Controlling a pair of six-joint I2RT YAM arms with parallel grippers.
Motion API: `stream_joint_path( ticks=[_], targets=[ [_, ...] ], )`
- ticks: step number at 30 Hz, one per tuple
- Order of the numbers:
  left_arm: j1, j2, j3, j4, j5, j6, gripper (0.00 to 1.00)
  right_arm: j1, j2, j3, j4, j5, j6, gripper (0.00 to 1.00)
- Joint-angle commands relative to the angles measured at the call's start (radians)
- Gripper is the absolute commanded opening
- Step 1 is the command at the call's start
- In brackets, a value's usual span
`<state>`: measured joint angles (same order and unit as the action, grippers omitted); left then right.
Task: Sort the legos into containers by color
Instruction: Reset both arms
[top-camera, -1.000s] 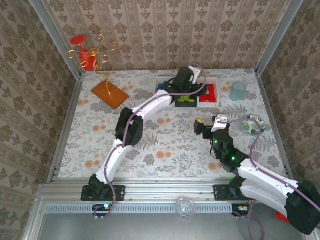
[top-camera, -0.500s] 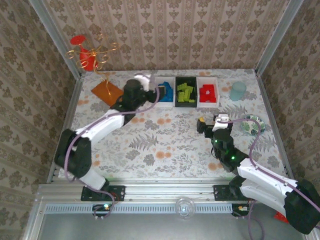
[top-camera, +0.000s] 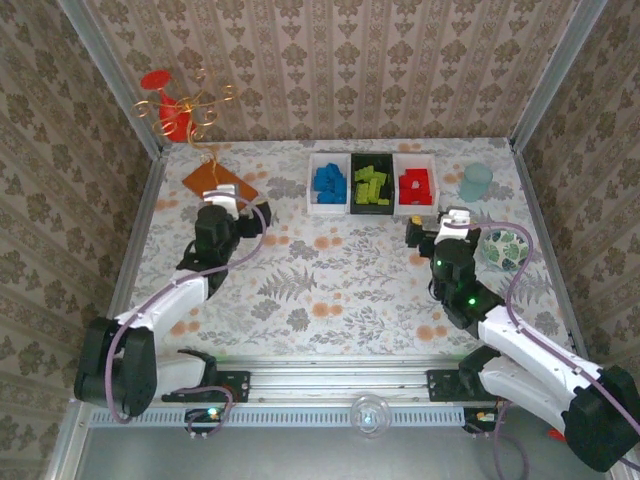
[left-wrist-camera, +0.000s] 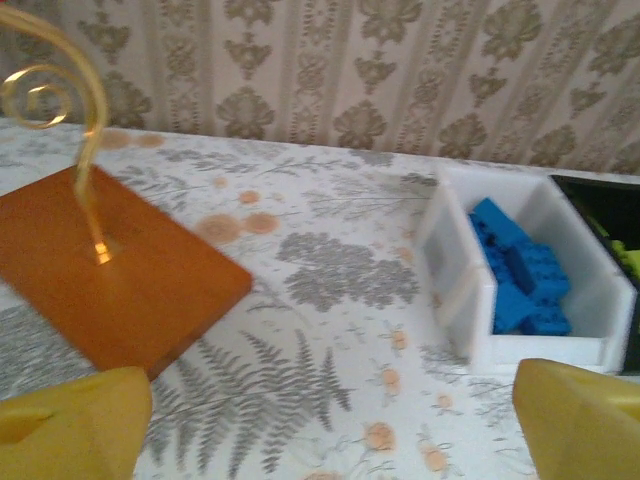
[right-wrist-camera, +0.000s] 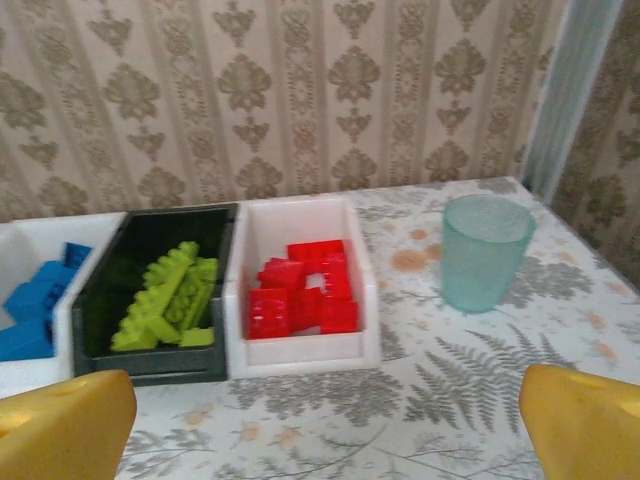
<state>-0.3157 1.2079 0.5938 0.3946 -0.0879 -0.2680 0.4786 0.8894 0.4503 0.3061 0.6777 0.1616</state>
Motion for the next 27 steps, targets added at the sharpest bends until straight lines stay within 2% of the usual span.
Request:
stream_joint_path(
  ticks=[1, 8, 11, 16, 18, 23, 27],
  targets=[
    [0.049, -0.047, -0.034, -0.026, -0.048, 0.025, 0.97, -0.041, 0.017, 0.045, -0.019, 0.069, -0.047, 1.00],
    [0.110, -0.099, -0.041, -0.065, -0.115, 0.113, 1.00, -0.118, 0.052, 0.018, 0.079, 0.105, -0.070, 1.00],
    [0.162, -0.098, -0.026, -0.071, -0.157, 0.160, 1.00, -0.154, 0.090, 0.008, 0.133, 0.112, -0.061, 1.00],
    [0.230, -0.077, -0.053, -0.058, -0.168, 0.214, 1.00, -0.212, 0.138, 0.011, 0.119, 0.193, -0.050, 1.00],
    [0.232, -0.065, -0.105, 0.001, -0.168, 0.239, 1.00, -0.239, 0.133, -0.016, 0.127, 0.185, -0.016, 1.00],
    [0.236, 0.017, -0.229, 0.292, -0.142, 0.287, 1.00, -0.282, 0.159, -0.056, 0.206, 0.077, -0.020, 1.00],
    [0.236, 0.118, -0.220, 0.349, -0.099, 0.323, 1.00, -0.290, 0.244, -0.019, 0.169, 0.055, -0.089, 1.00]
  ],
)
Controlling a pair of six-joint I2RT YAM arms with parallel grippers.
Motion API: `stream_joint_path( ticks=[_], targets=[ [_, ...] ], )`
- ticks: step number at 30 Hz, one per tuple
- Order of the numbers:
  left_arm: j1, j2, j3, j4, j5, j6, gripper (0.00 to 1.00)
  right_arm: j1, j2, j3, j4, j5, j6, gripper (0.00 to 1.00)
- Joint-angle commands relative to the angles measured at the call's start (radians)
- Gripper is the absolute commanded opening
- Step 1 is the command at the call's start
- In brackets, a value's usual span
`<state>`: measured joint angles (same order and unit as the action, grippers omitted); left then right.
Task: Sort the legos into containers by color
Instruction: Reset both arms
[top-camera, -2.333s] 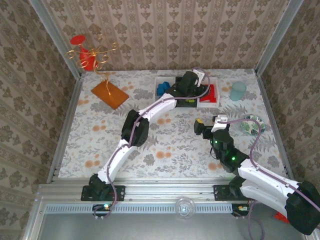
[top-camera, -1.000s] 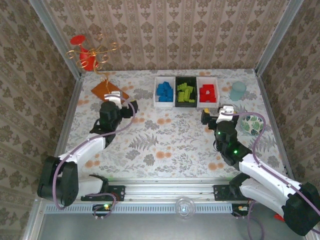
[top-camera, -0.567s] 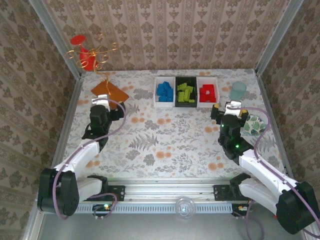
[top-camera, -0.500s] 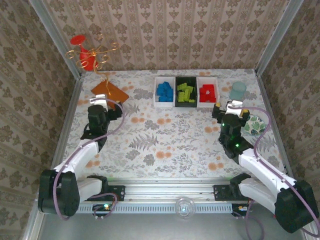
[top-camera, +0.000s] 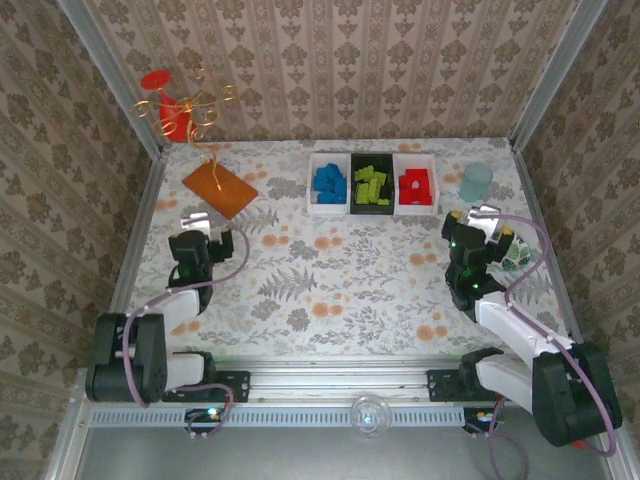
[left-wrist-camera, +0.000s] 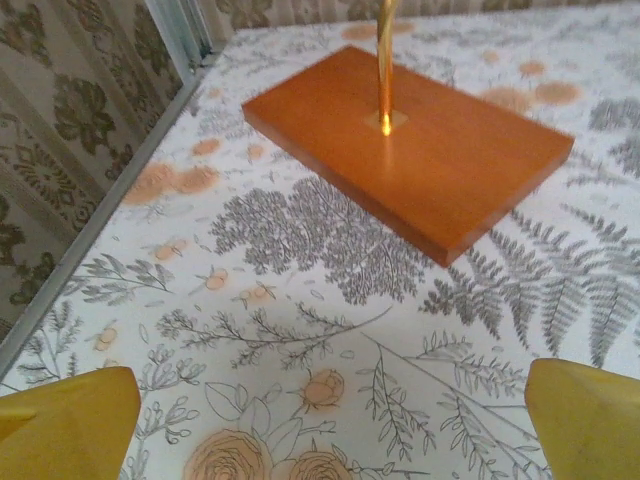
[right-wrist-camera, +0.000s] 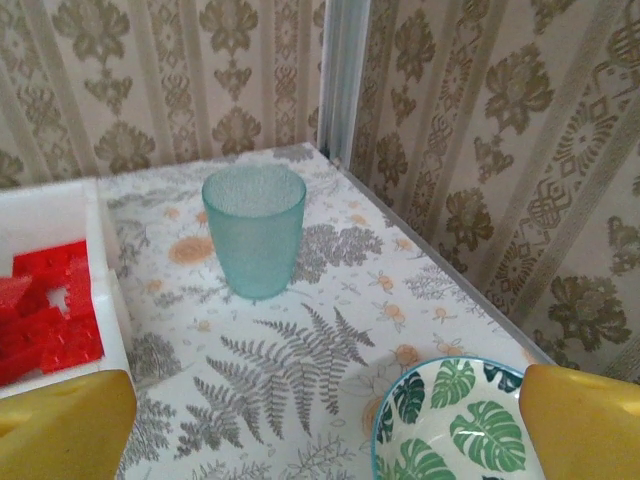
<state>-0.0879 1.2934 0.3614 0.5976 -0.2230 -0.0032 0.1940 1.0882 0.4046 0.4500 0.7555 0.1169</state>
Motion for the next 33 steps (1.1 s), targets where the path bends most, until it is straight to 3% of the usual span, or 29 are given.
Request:
stream_joint_path(
  ticks=[1, 6, 8, 11, 13, 18, 22, 33],
  targets=[
    [0.008, 0.057, 0.016, 0.158, 0.056, 0.070, 1.00, -0.005, 0.075, 0.032, 0.035, -0.035, -0.066, 1.00],
    [-0.018, 0.159, 0.011, 0.265, 0.054, 0.123, 1.00, -0.014, 0.238, 0.018, 0.201, -0.139, -0.126, 1.00],
    [-0.016, 0.236, -0.019, 0.417, 0.000, 0.116, 1.00, -0.034, 0.294, 0.019, 0.264, -0.202, -0.118, 1.00],
    [0.014, 0.283, -0.039, 0.497, 0.002, 0.078, 1.00, -0.061, 0.295, 0.038, 0.233, -0.298, -0.091, 1.00],
    [0.021, 0.263, -0.013, 0.406, 0.057, 0.071, 1.00, -0.095, 0.335, -0.024, 0.378, -0.425, -0.090, 1.00],
    [0.019, 0.268, 0.004, 0.382, 0.066, 0.087, 1.00, -0.154, 0.446, 0.003, 0.419, -0.596, -0.079, 1.00],
    [0.008, 0.274, 0.000, 0.403, -0.029, 0.070, 1.00, -0.168, 0.436, -0.006, 0.412, -0.591, -0.059, 1.00],
    [0.008, 0.275, 0.000, 0.404, -0.027, 0.070, 1.00, -0.168, 0.437, -0.004, 0.417, -0.591, -0.059, 1.00]
  ],
)
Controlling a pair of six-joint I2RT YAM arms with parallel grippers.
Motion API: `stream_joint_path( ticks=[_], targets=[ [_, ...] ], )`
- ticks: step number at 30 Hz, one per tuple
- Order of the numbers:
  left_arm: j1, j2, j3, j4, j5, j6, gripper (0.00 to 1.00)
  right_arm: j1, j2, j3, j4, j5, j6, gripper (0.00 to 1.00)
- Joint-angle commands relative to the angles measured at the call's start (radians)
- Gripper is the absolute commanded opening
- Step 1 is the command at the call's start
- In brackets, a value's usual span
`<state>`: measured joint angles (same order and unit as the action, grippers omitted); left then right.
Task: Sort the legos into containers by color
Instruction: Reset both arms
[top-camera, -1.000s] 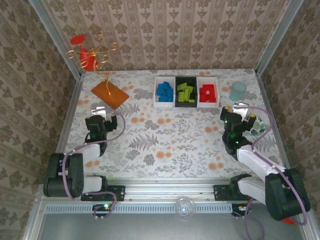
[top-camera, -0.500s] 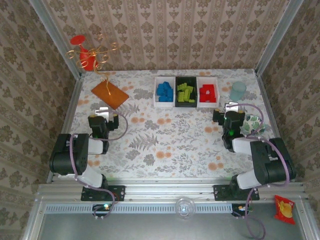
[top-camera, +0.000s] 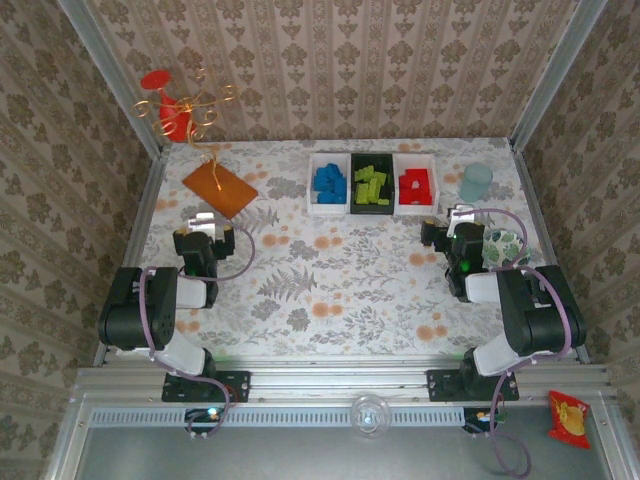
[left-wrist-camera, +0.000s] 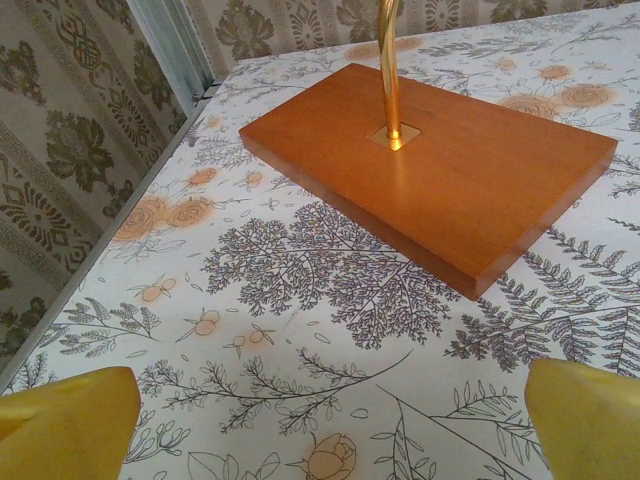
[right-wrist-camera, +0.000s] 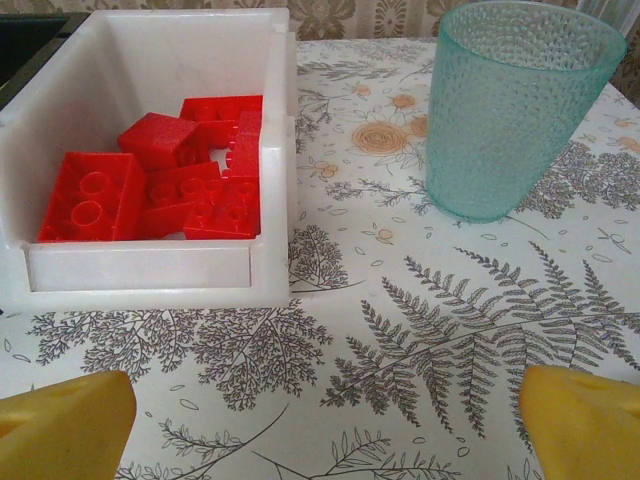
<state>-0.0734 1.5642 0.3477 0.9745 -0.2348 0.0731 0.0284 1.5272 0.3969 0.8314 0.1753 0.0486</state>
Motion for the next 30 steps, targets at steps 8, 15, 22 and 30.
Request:
stream_joint_path(
  ticks=[8, 15, 22, 30],
  targets=[
    [-0.007, 0.004, 0.013, 0.028, -0.016, -0.004, 1.00, -0.002, -0.002, 0.002, 0.035, -0.012, 0.009, 1.00],
    [-0.005, 0.002, 0.015, 0.021, -0.001, -0.003, 1.00, -0.002, -0.002, 0.002, 0.035, -0.011, 0.008, 1.00],
    [-0.005, 0.002, 0.016, 0.024, -0.002, -0.002, 1.00, -0.002, -0.002, 0.002, 0.035, -0.011, 0.008, 1.00],
    [-0.005, 0.004, 0.014, 0.024, -0.002, -0.002, 1.00, -0.002, -0.002, 0.002, 0.035, -0.011, 0.008, 1.00]
  ],
)
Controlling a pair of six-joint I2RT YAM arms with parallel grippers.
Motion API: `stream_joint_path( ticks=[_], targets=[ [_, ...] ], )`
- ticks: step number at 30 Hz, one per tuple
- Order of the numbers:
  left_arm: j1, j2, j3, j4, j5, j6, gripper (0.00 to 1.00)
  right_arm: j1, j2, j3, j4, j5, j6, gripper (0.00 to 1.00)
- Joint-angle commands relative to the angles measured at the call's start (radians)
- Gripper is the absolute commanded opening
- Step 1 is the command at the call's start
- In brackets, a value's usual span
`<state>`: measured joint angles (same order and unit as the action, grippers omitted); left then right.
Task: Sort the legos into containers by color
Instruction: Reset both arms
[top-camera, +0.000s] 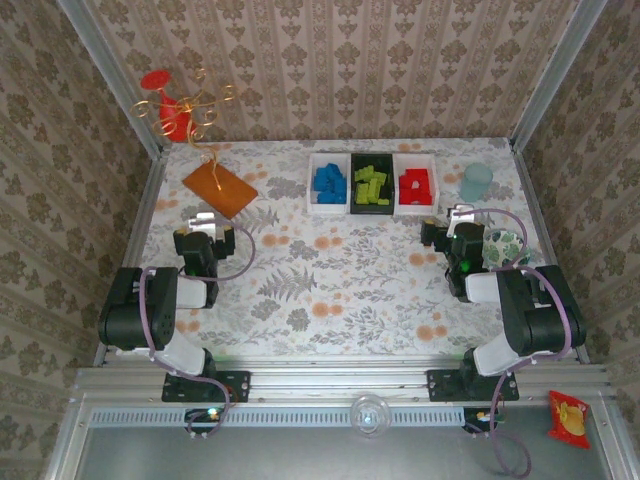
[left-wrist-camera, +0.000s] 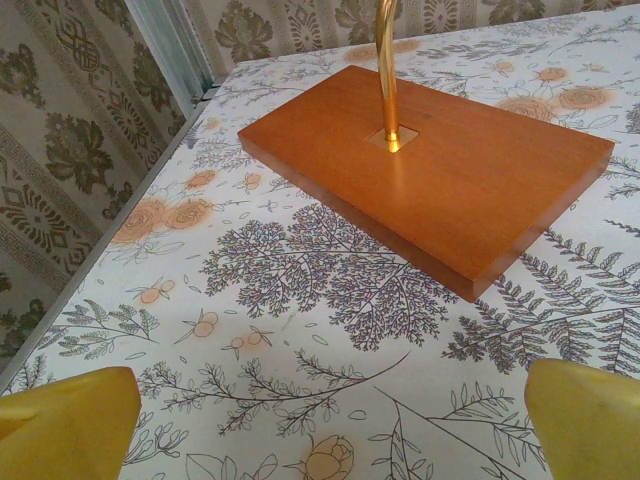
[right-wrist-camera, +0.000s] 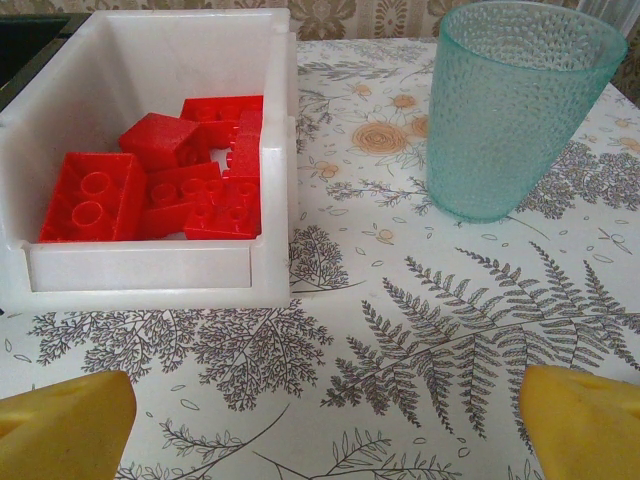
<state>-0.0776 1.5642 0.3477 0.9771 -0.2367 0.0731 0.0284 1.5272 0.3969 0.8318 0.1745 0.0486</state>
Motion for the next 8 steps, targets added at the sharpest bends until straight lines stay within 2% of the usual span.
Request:
stream_joint_path(
  ticks=[1, 8],
  targets=[
    [-0.002, 0.002, 0.014, 0.021, 0.002, -0.001, 1.00, -0.002, -0.002, 0.002, 0.035, -0.010, 0.008, 1.00],
    [0.006, 0.001, 0.017, 0.012, 0.032, 0.001, 1.00, -0.002, -0.002, 0.002, 0.035, -0.010, 0.008, 1.00]
  ],
)
